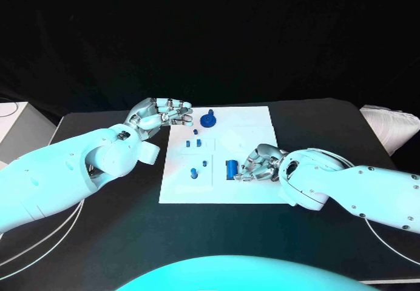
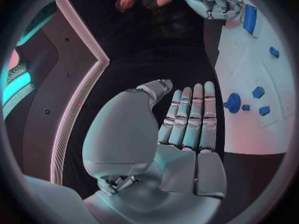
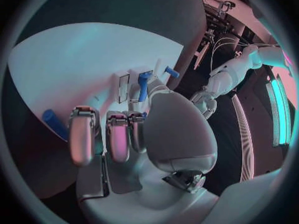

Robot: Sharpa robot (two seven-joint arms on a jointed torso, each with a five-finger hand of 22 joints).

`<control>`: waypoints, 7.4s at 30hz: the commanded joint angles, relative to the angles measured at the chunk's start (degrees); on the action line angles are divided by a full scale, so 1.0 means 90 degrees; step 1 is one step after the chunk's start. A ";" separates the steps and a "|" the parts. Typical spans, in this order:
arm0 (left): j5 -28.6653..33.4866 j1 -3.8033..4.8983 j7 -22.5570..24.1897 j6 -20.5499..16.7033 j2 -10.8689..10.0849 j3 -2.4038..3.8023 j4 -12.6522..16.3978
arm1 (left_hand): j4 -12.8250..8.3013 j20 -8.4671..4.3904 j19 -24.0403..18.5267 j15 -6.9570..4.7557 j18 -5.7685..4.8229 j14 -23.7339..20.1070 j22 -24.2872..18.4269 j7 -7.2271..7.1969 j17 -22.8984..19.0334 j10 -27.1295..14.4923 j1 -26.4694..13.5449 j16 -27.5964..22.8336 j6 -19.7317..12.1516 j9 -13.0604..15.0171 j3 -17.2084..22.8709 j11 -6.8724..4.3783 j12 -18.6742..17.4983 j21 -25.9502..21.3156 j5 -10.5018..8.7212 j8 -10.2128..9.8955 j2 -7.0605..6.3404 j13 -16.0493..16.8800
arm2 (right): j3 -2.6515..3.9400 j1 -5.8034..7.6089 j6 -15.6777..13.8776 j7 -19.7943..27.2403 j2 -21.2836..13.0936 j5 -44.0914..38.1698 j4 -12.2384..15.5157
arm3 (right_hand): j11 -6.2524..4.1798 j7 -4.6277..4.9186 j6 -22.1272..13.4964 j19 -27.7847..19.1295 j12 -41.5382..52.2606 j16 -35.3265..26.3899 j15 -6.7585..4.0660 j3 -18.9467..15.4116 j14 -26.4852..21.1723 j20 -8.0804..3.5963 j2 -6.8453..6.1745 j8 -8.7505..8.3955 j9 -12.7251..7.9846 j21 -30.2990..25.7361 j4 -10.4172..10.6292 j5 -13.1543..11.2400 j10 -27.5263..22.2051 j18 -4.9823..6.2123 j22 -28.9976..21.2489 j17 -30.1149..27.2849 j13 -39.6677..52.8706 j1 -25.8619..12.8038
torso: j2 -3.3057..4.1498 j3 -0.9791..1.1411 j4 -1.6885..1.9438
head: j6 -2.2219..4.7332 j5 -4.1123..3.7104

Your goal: Assemble the parts on the task board

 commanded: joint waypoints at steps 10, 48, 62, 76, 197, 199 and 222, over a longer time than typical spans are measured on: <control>0.0029 -0.0001 0.0040 0.0117 0.0016 0.0004 0.0010 | 0.0034 -0.0006 0.0034 0.0018 0.0013 0.0012 -0.0006 0.0049 0.0006 -0.0045 -0.0030 -0.0043 -0.0019 -0.0009 0.0010 -0.0016 0.0030 -0.0033 -0.0029 -0.0020 0.0025 0.0009 | 0.0002 -0.0068 -0.0132 -0.0253 0.0173 -0.0305 -0.0180 | -0.0078 -0.0033 0.0082 0.0549 0.0095 0.0026 -0.0067 0.0137 0.0674 -0.0043 0.0248 0.0043 -0.0026 0.0075 0.0030 0.0112 0.0674 -0.0096 0.1413 0.1675 0.1675 -0.0103 | -0.0002 -0.0006 0.0005 | -0.0027 0.0007; 0.0029 -0.0002 0.0033 0.0115 0.0014 0.0003 0.0004 | 0.0044 -0.0006 0.0045 0.0018 0.0014 0.0015 -0.0021 0.0046 0.0022 -0.0048 -0.0028 -0.0056 -0.0017 -0.0011 0.0011 -0.0018 0.0035 -0.0052 -0.0028 -0.0017 0.0033 0.0010 | 0.0098 0.0030 -0.0091 0.0623 -0.0778 0.0563 0.0528 | 0.0088 0.0170 -0.0292 0.0552 0.0059 0.0026 0.0061 0.0037 0.0674 0.0037 -0.0104 -0.0291 -0.0220 0.0094 0.0040 0.0179 0.0658 -0.0105 0.1433 0.1675 0.1657 -0.0259 | -0.0009 -0.0004 -0.0013 | -0.0043 0.0015; 0.0028 -0.0005 0.0038 0.0099 -0.0022 0.0003 0.0008 | 0.0053 -0.0006 0.0061 0.0017 0.0016 0.0020 -0.0036 0.0044 0.0039 -0.0051 -0.0023 -0.0070 -0.0015 -0.0012 0.0013 -0.0019 0.0041 -0.0071 -0.0027 -0.0015 0.0039 0.0010 | 0.0111 0.0453 0.1078 0.0342 -0.1648 -0.0624 0.0064 | 0.0244 0.0343 -0.0252 0.0575 0.0095 0.0026 0.0204 0.0241 0.0674 0.0178 -0.0011 -0.1021 -0.0811 0.0271 0.0035 0.0361 0.0674 -0.0136 0.1492 0.1675 0.1675 -0.0177 | 0.0001 0.0008 -0.0007 | 0.0003 -0.0069; 0.0026 -0.0012 0.0034 0.0096 -0.0021 0.0002 0.0011 | 0.0053 -0.0006 0.0061 0.0017 0.0016 0.0020 -0.0036 0.0044 0.0039 -0.0051 -0.0023 -0.0070 -0.0015 -0.0012 0.0013 -0.0019 0.0041 -0.0071 -0.0027 -0.0015 0.0039 0.0010 | 0.0089 0.0492 0.1457 -0.0215 -0.1639 -0.1354 0.0056 | 0.0113 0.0190 0.0162 0.0593 0.0095 0.0026 0.0095 0.0129 0.0674 0.0108 -0.0036 -0.0904 -0.0752 0.0386 0.0047 0.0530 0.0674 -0.0154 0.1523 0.1675 0.1675 -0.0486 | -0.0007 -0.0013 0.0007 | 0.0028 -0.0172; 0.0020 -0.0067 -0.0023 0.0148 -0.0021 0.0002 -0.0013 | 0.0119 0.0000 0.0109 0.0023 0.0015 0.0027 -0.0100 0.0058 0.0103 -0.0075 -0.0044 -0.0129 -0.0034 -0.0025 0.0005 -0.0010 0.0059 -0.0153 -0.0025 -0.0021 0.0054 0.0010 | 0.0028 0.0106 0.0696 -0.0324 -0.0197 0.0134 -0.0145 | 0.0154 0.0248 0.0081 0.0570 0.0091 0.0026 0.0122 0.2689 0.0674 0.0108 -0.0629 -0.1084 -0.0699 0.0194 -0.0580 0.1919 0.0673 -0.0123 0.1478 0.1675 0.1673 -0.1256 | 0.0002 -0.0004 0.0004 | -0.0058 -0.0161; 0.0020 -0.0067 -0.0027 0.0150 -0.0022 0.0002 -0.0013 | 0.0119 0.0000 0.0109 0.0023 0.0015 0.0027 -0.0100 0.0058 0.0103 -0.0075 -0.0044 -0.0129 -0.0034 -0.0025 0.0005 -0.0010 0.0059 -0.0153 -0.0025 -0.0021 0.0054 0.0010 | 0.0028 0.0105 0.0675 -0.0321 -0.0195 0.0133 -0.0140 | 0.0155 0.0247 0.0084 0.0569 0.0093 0.0026 0.0122 0.2670 0.0674 0.0108 -0.0629 -0.1082 -0.0699 0.0189 -0.0568 0.1908 0.0674 -0.0122 0.1476 0.1675 0.1674 -0.1273 | 0.0001 -0.0005 0.0005 | -0.0061 -0.0160; 0.0020 -0.0067 -0.0048 0.0164 -0.0038 0.0002 -0.0006 | 0.0149 0.0003 0.0121 0.0026 0.0014 0.0028 -0.0119 0.0061 0.0121 -0.0082 -0.0063 -0.0145 -0.0037 -0.0028 -0.0001 -0.0007 0.0064 -0.0178 -0.0025 -0.0021 0.0058 0.0010 | 0.0029 0.0104 0.0535 -0.0309 -0.0149 0.0130 -0.0180 | 0.0125 0.0209 0.0162 0.0573 0.0095 0.0026 0.0100 0.2545 0.0674 0.0095 -0.0452 -0.1023 -0.0684 0.0208 -0.0357 0.1937 0.0674 -0.0125 0.1481 0.1675 0.1675 -0.1463 | -0.0001 -0.0006 0.0003 | -0.0073 -0.0155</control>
